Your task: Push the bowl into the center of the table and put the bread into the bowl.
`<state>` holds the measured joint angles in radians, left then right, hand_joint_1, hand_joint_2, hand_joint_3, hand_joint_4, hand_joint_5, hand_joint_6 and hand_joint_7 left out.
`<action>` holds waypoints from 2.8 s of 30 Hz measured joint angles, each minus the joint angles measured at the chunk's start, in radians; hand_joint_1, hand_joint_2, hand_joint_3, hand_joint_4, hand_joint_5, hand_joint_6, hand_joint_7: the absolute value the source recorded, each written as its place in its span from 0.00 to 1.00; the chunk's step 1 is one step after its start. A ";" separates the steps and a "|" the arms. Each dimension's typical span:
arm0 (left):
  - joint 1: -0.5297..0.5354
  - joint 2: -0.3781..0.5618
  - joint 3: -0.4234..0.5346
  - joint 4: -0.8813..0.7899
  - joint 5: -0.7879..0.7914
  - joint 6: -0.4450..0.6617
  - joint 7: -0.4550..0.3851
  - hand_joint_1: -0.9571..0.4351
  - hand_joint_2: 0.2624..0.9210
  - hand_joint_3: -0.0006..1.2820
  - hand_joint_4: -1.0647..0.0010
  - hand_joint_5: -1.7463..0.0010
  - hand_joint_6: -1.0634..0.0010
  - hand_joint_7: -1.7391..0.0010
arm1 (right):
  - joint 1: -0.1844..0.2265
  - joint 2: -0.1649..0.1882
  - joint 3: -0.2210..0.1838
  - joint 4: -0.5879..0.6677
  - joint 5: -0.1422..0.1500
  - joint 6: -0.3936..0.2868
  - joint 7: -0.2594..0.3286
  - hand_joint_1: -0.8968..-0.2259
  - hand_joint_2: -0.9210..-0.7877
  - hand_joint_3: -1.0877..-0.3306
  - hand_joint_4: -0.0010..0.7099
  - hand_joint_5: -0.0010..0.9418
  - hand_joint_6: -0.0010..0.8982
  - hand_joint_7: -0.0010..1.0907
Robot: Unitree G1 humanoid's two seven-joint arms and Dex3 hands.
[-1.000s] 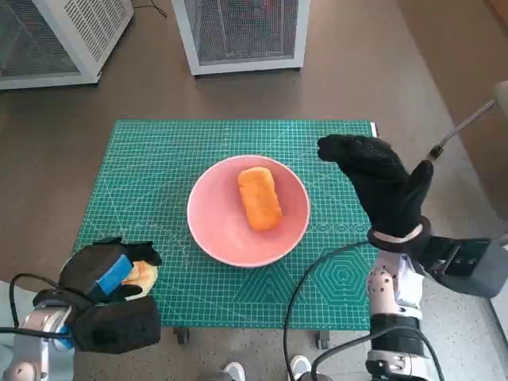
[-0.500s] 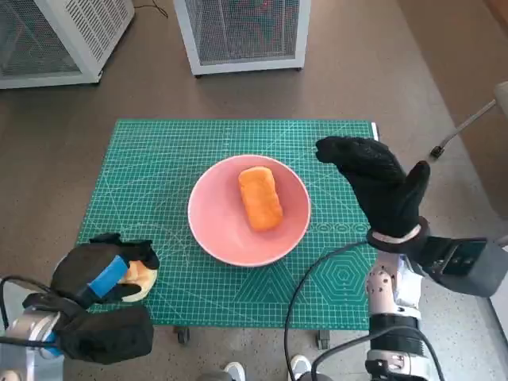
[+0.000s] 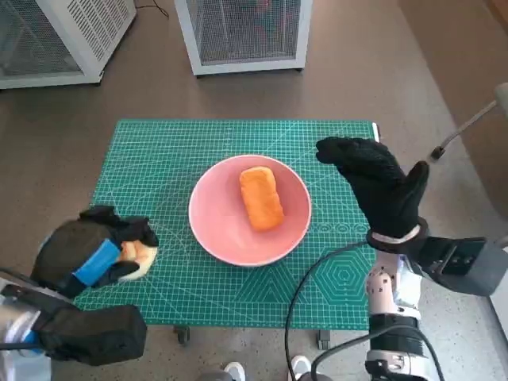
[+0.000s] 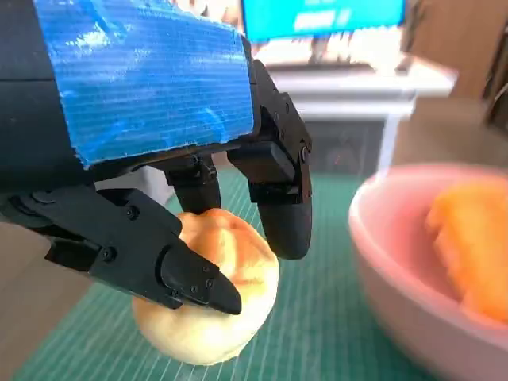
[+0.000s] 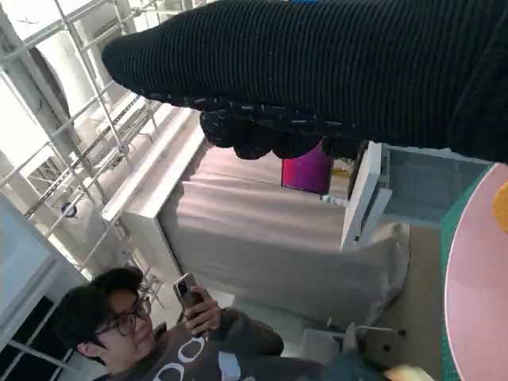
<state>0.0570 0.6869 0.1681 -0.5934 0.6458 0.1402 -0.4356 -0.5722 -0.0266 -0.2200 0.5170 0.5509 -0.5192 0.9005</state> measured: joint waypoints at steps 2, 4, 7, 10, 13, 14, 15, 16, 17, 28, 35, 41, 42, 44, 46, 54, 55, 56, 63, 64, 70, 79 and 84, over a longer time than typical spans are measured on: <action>-0.035 0.001 0.000 -0.015 -0.003 0.008 -0.010 0.69 0.99 0.01 0.34 0.30 0.28 0.45 | 0.000 0.000 0.000 0.000 0.000 0.000 0.000 0.56 0.00 0.80 0.46 0.00 0.56 0.03; -0.074 0.002 -0.001 -0.025 -0.008 0.015 -0.020 0.69 0.99 0.01 0.33 0.30 0.29 0.45 | 0.000 0.001 -0.001 0.000 0.000 0.000 0.000 0.56 0.00 0.80 0.46 0.00 0.57 0.03; -0.136 0.002 -0.006 -0.032 -0.011 0.027 -0.031 0.69 0.99 0.01 0.32 0.31 0.28 0.46 | 0.000 0.001 -0.002 0.001 0.000 0.000 0.000 0.56 0.00 0.80 0.46 0.00 0.57 0.03; -0.200 0.001 -0.025 -0.034 -0.010 0.035 -0.039 0.69 0.98 0.01 0.31 0.31 0.28 0.47 | 0.000 0.001 -0.003 0.002 0.000 0.000 0.000 0.55 0.00 0.80 0.46 0.00 0.57 0.03; -0.270 -0.003 -0.055 -0.033 -0.009 0.041 -0.041 0.69 0.99 0.01 0.30 0.31 0.29 0.46 | -0.001 0.002 -0.004 0.004 0.000 0.000 0.000 0.55 0.00 0.80 0.46 0.00 0.57 0.03; -0.290 -0.006 -0.064 -0.032 -0.009 0.041 -0.041 0.69 0.98 0.01 0.30 0.32 0.29 0.46 | -0.001 0.002 -0.004 0.005 0.000 0.000 0.000 0.55 0.00 0.80 0.46 0.00 0.57 0.03; -0.315 -0.012 -0.077 -0.029 -0.007 0.041 -0.041 0.69 0.98 0.01 0.30 0.32 0.29 0.45 | -0.001 0.002 -0.004 0.006 0.000 0.000 0.000 0.55 0.00 0.80 0.46 0.00 0.57 0.03; -0.336 -0.017 -0.088 -0.026 -0.007 0.041 -0.041 0.69 0.99 0.01 0.31 0.33 0.30 0.44 | -0.001 0.002 -0.004 0.007 0.000 0.000 0.000 0.55 0.00 0.80 0.46 0.00 0.57 0.03; -0.359 -0.025 -0.102 -0.021 -0.005 0.041 -0.041 0.69 0.99 0.01 0.31 0.33 0.31 0.43 | -0.001 0.003 -0.004 0.007 0.000 -0.001 0.000 0.55 0.00 0.80 0.46 0.00 0.57 0.03; -0.574 -0.120 -0.276 0.126 0.003 -0.027 -0.022 0.69 0.99 0.02 0.31 0.31 0.31 0.45 | -0.001 0.003 -0.008 0.007 0.000 -0.002 0.000 0.55 0.00 0.80 0.46 0.00 0.58 0.03; -0.654 -0.157 -0.341 0.269 -0.015 -0.114 -0.007 0.69 0.99 0.02 0.31 0.28 0.30 0.49 | 0.004 0.000 -0.012 0.001 0.001 -0.003 0.001 0.56 0.00 0.80 0.46 0.00 0.58 0.03; -0.727 -0.176 -0.400 0.432 -0.028 -0.197 -0.007 0.69 0.98 0.02 0.29 0.29 0.31 0.47 | 0.006 -0.002 -0.013 -0.006 0.001 -0.013 0.002 0.56 0.00 0.80 0.46 0.00 0.58 0.03; -0.736 -0.178 -0.406 0.452 -0.028 -0.207 -0.007 0.69 0.98 0.02 0.28 0.31 0.32 0.46 | 0.007 -0.002 -0.014 -0.007 0.001 -0.016 0.002 0.56 0.00 0.80 0.46 0.00 0.58 0.03; -0.750 -0.179 -0.417 0.484 -0.029 -0.221 -0.008 0.69 0.98 0.03 0.27 0.33 0.34 0.43 | 0.008 -0.003 -0.014 -0.007 0.001 -0.021 0.002 0.55 0.00 0.80 0.46 0.00 0.58 0.03; -0.761 -0.179 -0.426 0.512 -0.028 -0.225 -0.011 0.69 0.98 0.03 0.28 0.34 0.38 0.39 | 0.011 -0.004 -0.016 -0.007 0.001 -0.026 0.002 0.55 0.00 0.80 0.46 0.00 0.58 0.03; -0.755 -0.176 -0.450 0.506 0.024 -0.113 -0.101 0.54 0.97 0.04 0.49 0.88 0.48 0.74 | 0.015 -0.006 -0.016 -0.008 0.000 -0.040 0.001 0.57 0.00 0.80 0.45 0.00 0.58 0.02; -0.752 -0.174 -0.454 0.497 0.035 -0.094 -0.116 0.52 0.97 0.03 0.53 0.92 0.48 0.82 | 0.015 -0.006 -0.016 -0.008 0.000 -0.041 0.001 0.57 0.00 0.80 0.45 0.00 0.58 0.02; -0.748 -0.171 -0.458 0.487 0.049 -0.076 -0.133 0.51 0.98 0.02 0.54 0.94 0.48 0.84 | 0.015 -0.006 -0.016 -0.008 -0.001 -0.043 0.001 0.57 0.00 0.80 0.45 0.00 0.58 0.02; -0.724 -0.161 -0.454 0.431 0.051 -0.019 -0.196 0.46 0.98 0.00 0.72 1.00 0.56 0.97 | 0.015 0.000 -0.011 -0.008 -0.007 -0.055 -0.010 0.57 0.00 0.80 0.45 0.00 0.59 0.02; -0.718 -0.160 -0.443 0.424 0.036 -0.020 -0.195 0.46 0.98 0.00 0.73 1.00 0.57 0.98 | 0.015 0.002 -0.010 -0.008 -0.007 -0.055 -0.012 0.57 0.00 0.80 0.45 0.00 0.59 0.02; -0.688 -0.162 -0.352 0.412 -0.111 -0.023 -0.195 0.48 0.97 0.00 0.85 1.00 0.63 1.00 | 0.014 0.012 -0.002 -0.009 -0.011 -0.058 -0.036 0.57 0.00 0.80 0.45 0.00 0.59 0.02; -0.608 -0.195 -0.142 0.412 -0.395 -0.061 -0.135 0.45 0.98 0.00 0.92 1.00 0.73 1.00 | 0.010 0.029 0.014 -0.033 -0.043 -0.059 -0.096 0.56 0.00 0.80 0.46 0.01 0.59 0.02; -0.560 -0.231 -0.027 0.460 -0.571 -0.172 -0.086 0.36 1.00 0.05 0.90 0.99 0.76 1.00 | 0.003 0.032 0.023 -0.058 -0.054 -0.070 -0.138 0.56 0.00 0.79 0.45 0.00 0.55 0.01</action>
<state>-0.5031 0.4558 0.1414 -0.1330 0.0752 -0.0322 -0.5215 -0.5690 0.0057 -0.1969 0.4592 0.4972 -0.5891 0.7623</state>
